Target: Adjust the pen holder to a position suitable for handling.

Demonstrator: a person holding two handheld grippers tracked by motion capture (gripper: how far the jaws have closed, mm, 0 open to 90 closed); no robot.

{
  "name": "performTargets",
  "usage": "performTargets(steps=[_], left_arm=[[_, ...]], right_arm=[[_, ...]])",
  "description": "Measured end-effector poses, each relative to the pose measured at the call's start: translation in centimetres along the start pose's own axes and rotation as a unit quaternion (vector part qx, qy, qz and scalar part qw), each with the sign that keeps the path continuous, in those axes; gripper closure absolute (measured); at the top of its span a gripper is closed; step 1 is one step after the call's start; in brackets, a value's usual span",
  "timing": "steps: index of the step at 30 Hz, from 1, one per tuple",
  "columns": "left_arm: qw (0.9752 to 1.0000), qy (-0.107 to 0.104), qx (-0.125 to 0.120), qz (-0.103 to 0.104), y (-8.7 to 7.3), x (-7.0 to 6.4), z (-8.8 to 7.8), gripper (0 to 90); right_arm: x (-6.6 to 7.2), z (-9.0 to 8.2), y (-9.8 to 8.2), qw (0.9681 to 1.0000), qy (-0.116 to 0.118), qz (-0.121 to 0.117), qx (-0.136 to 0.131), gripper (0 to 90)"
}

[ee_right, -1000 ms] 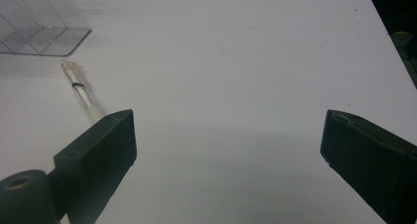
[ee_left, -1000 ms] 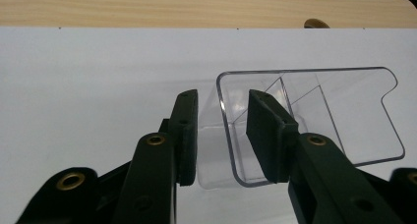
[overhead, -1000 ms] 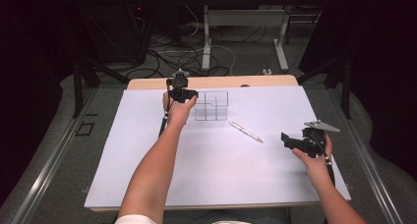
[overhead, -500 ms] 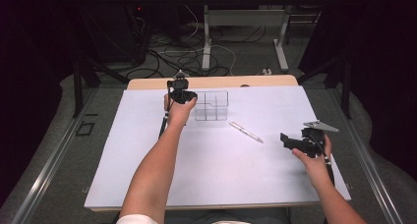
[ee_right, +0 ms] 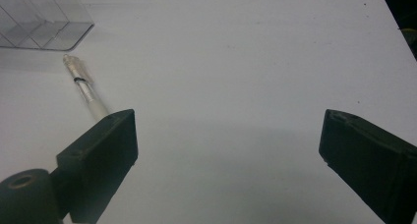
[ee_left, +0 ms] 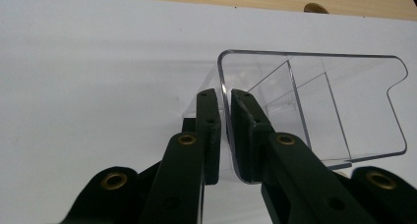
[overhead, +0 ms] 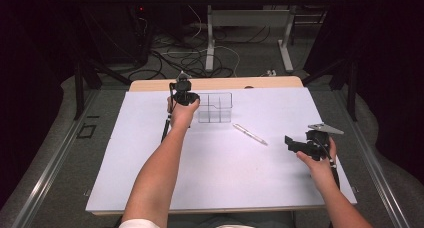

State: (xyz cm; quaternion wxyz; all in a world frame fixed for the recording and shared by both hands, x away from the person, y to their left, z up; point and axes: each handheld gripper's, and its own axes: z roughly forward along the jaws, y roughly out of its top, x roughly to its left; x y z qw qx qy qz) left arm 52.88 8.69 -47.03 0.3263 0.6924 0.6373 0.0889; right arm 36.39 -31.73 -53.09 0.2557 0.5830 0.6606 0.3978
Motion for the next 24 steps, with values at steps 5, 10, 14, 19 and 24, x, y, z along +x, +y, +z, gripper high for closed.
performTargets(steps=[5, 10, 14, 19, 24], left_arm=[[0.9999, 0.005, -0.003, -0.014, 0.0, -0.1, -0.1, 83.6], [0.9997, 0.006, 0.001, -0.023, 0.0, -0.3, -0.3, 84.8], [0.9996, 0.009, 0.003, -0.026, -0.2, -0.3, -0.4, 85.0], [0.9993, 0.018, 0.011, -0.031, -0.4, -0.3, -0.8, 85.1], [0.9988, 0.013, 0.016, -0.045, -1.1, 0.1, -1.6, 85.0]], right_arm=[[0.0, 0.1, 0.0, 1.0000, 0.000, -0.002, 0.000, 7.4], [0.0, 0.1, 0.0, 1.0000, -0.001, 0.003, 0.003, 7.9], [0.0, 0.1, 0.0, 1.0000, 0.001, 0.004, 0.004, 8.2], [0.1, 0.3, -0.1, 1.0000, 0.004, -0.003, 0.005, 8.5], [0.2, 0.3, 0.0, 1.0000, 0.005, -0.004, 0.004, 8.7]])
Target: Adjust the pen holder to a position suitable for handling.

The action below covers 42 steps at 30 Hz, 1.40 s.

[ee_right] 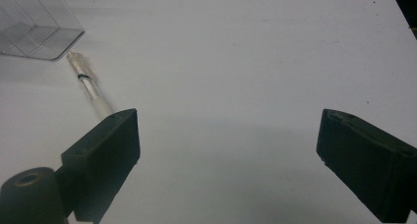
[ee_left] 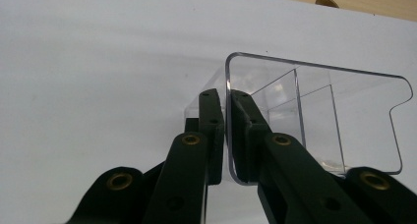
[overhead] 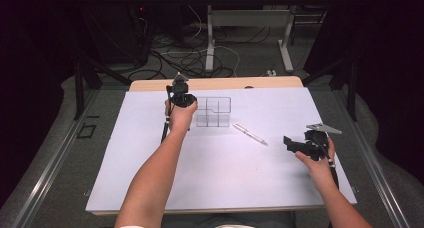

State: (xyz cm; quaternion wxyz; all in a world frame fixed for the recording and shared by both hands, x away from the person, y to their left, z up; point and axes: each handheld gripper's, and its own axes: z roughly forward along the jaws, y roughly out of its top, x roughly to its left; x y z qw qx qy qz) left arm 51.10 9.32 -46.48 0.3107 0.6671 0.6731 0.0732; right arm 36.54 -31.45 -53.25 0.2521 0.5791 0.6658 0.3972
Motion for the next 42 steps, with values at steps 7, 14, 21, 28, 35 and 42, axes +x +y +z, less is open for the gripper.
performTargets(steps=[7, 14, 21, 28, 35, 42], left_arm=[[0.9999, -0.010, 0.003, -0.012, -1.0, 0.4, -0.8, 84.4], [0.9997, -0.014, 0.015, -0.017, -1.9, 0.5, -1.6, 84.1], [0.9995, -0.021, 0.019, -0.017, -2.9, 0.5, -2.2, 84.0], [0.9994, -0.025, 0.012, -0.022, -3.8, 0.5, -2.6, 83.8], [0.9986, -0.039, 0.019, -0.029, -4.4, 0.3, -2.9, 83.2], [0.9987, -0.041, 0.019, -0.024, -4.8, 0.0, -2.9, 82.7]], right_arm=[[0.2, 0.0, 0.0, 1.0000, 0.001, -0.003, 0.001, 8.8], [0.3, 0.0, 0.0, 1.0000, 0.001, -0.003, 0.000, 9.0], [0.5, 0.1, 0.0, 1.0000, 0.001, -0.004, 0.001, 9.1], [0.5, 0.1, 0.0, 1.0000, 0.003, -0.005, 0.002, 9.1], [0.6, 0.2, 0.0, 1.0000, 0.004, -0.008, 0.003, 9.2], [0.7, 0.3, 0.0, 0.9999, 0.006, -0.008, 0.005, 9.2]])
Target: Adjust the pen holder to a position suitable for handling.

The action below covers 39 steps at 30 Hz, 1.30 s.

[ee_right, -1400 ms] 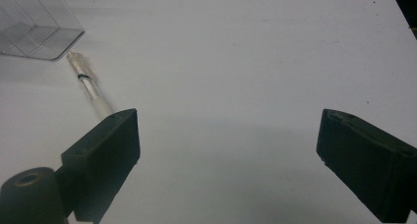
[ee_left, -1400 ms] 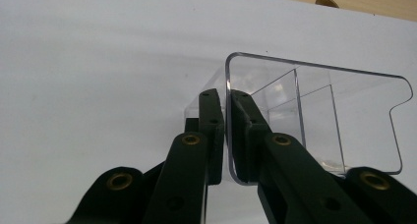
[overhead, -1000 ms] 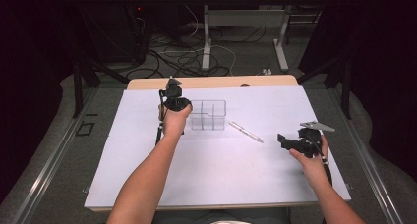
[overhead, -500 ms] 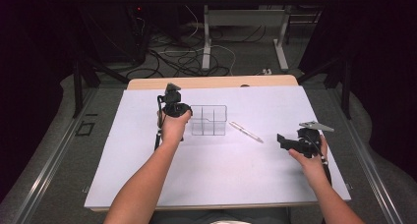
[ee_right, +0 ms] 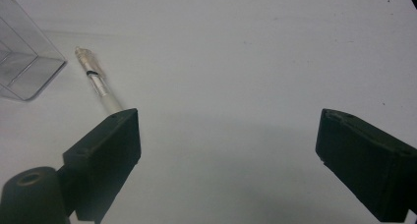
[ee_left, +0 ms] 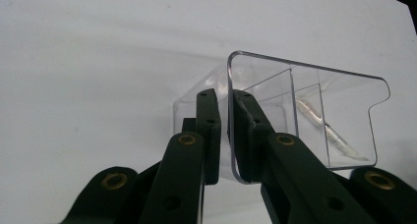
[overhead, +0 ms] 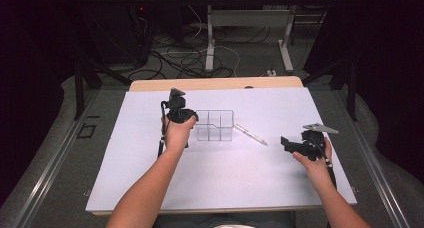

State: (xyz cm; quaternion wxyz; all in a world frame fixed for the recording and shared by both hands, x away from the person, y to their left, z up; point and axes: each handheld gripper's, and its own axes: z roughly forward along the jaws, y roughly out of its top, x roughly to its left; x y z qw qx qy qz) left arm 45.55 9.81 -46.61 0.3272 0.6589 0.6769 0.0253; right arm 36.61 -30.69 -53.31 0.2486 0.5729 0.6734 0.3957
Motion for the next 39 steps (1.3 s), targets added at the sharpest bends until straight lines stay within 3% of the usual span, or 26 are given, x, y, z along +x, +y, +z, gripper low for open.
performTargets(steps=[7, 16, 26, 29, 39], left_arm=[[0.9998, -0.018, 0.002, -0.003, -0.5, 0.4, -0.3, 81.5], [0.9998, -0.017, 0.001, 0.005, -0.5, 0.3, -0.2, 81.5], [0.9995, -0.031, -0.001, 0.009, -0.4, 0.6, 0.0, 80.3], [0.9989, -0.046, -0.006, 0.008, -0.4, 0.7, -0.2, 76.0], [0.9983, -0.053, -0.021, 0.015, -0.5, 1.9, -1.1, 65.4]], right_arm=[[0.0, 0.0, -0.1, 1.0000, 0.001, 0.001, 0.002, 9.5], [0.1, 0.1, 0.0, 1.0000, 0.001, 0.001, 0.003, 9.5], [0.0, 0.1, -0.1, 1.0000, 0.000, 0.002, 0.004, 9.6], [0.1, 0.1, -0.1, 1.0000, 0.001, 0.004, 0.004, 9.7], [0.0, 0.0, -0.1, 1.0000, 0.001, 0.000, 0.003, 9.9]])
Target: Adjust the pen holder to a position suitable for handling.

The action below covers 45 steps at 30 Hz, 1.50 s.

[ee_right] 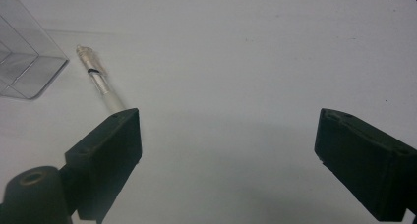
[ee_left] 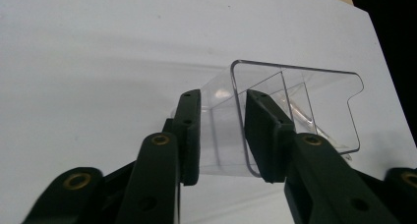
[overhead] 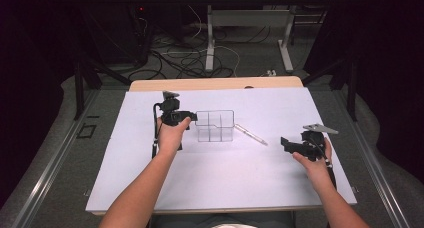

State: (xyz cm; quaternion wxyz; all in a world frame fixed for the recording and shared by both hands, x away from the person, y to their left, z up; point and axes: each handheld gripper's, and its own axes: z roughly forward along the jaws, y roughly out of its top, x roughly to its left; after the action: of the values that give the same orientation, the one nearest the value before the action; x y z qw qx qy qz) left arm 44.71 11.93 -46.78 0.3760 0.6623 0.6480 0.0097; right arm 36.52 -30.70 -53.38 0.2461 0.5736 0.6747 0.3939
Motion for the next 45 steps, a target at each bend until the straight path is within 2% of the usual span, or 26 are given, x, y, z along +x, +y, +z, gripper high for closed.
performTargets(steps=[3, 5, 15, 16, 18, 19, 22, 31, 36, 37, 38, 40, 42, 45], left_arm=[[0.9998, -0.005, -0.011, 0.013, -0.1, 0.6, -0.4, 59.0], [0.9993, 0.005, -0.025, 0.028, -0.4, 0.8, -0.7, 56.5], [0.9977, 0.014, -0.043, 0.049, -1.6, 2.3, -2.0, 48.5], [0.9969, 0.013, -0.051, 0.057, -1.9, 2.7, -2.2, 47.0], [0.9967, 0.012, -0.053, 0.061, -2.0, 2.9, -2.3, 45.2], [0.9954, 0.014, -0.057, 0.075, -2.3, 3.3, -2.6, 43.8], [0.9944, 0.013, -0.061, 0.086, -2.6, 3.7, -2.8, 40.1], [0.9891, 0.020, -0.091, 0.114, -4.4, 5.3, -3.7, 35.8], [0.9871, 0.017, -0.086, 0.134, -5.4, 5.7, -4.1, 33.6], [0.9860, 0.021, -0.094, 0.136, -5.7, 5.7, -4.1, 32.8], [0.9833, 0.024, -0.098, 0.152, -5.9, 5.6, -4.2, 30.8], [0.9748, 0.050, -0.091, 0.198, -6.3, 5.4, -4.3, 27.2], [0.9701, 0.057, -0.097, 0.215, -6.6, 5.2, -4.3, 20.5], [0.9688, 0.043, -0.101, 0.223, -7.0, 5.2, -4.1, 15.6]], right_arm=[[0.0, 0.1, 0.0, 1.0000, 0.000, 0.001, 0.001, 10.0], [0.1, 0.1, 0.0, 1.0000, 0.003, 0.007, 0.002, 10.1], [0.4, 0.3, -0.1, 0.9999, 0.007, 0.006, 0.007, 10.4], [0.5, 0.3, -0.1, 0.9999, 0.008, 0.008, 0.007, 10.5], [0.6, 0.3, -0.1, 0.9999, 0.007, 0.007, 0.008, 10.5], [0.6, 0.3, -0.1, 0.9999, 0.008, 0.005, 0.007, 10.5], [0.7, 0.2, 0.0, 0.9999, 0.009, 0.001, 0.006, 10.5], [0.7, 0.4, -0.1, 0.9999, 0.009, -0.008, 0.012, 11.4], [0.9, 0.3, 0.1, 0.9997, 0.012, -0.018, 0.009, 12.6], [0.9, 0.3, 0.1, 0.9996, 0.014, -0.020, 0.010, 12.7], [0.9, 0.4, 0.1, 0.9995, 0.017, -0.025, 0.010, 12.9], [1.1, 0.4, 0.2, 0.9991, 0.021, -0.035, 0.011, 14.2], [1.4, 0.5, 0.4, 0.9985, 0.027, -0.046, 0.010, 14.4], [1.6, 0.7, 0.7, 0.9978, 0.034, -0.056, 0.013, 14.8]])
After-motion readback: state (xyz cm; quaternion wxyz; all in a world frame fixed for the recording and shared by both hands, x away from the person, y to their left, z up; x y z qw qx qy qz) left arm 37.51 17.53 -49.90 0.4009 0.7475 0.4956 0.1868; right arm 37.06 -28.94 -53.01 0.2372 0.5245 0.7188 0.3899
